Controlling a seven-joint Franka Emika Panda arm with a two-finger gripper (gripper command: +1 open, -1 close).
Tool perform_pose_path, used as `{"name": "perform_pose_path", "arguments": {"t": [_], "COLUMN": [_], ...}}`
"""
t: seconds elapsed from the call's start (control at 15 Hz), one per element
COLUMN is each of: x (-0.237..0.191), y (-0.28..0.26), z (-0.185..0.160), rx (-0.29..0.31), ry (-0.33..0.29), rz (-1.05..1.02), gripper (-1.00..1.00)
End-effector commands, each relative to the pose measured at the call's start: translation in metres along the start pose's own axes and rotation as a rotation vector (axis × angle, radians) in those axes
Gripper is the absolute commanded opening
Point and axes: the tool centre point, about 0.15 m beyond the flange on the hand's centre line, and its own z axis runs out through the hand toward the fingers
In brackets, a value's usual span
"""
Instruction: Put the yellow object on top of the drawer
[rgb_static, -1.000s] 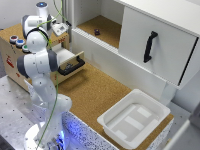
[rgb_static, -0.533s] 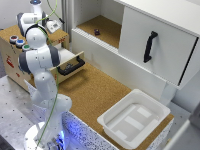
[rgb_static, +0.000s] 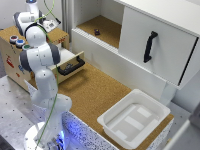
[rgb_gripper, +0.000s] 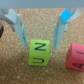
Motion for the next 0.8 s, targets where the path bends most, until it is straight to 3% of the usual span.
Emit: {"name": "perform_pose_path", "arguments": {"t": [0.0, 0.4, 0.73], "x": [0.013, -0.020, -0.038], "y": [0.016, 0.043, 0.039], "z": [-0.042, -0.053, -0.051], "rx": [-0.031, -0.052, -0.019], "ry": [-0.096, -0.061, -0.049], "rz": [0.057, 0.212, 0.253], "gripper": [1.00, 1.00, 1.00]}}
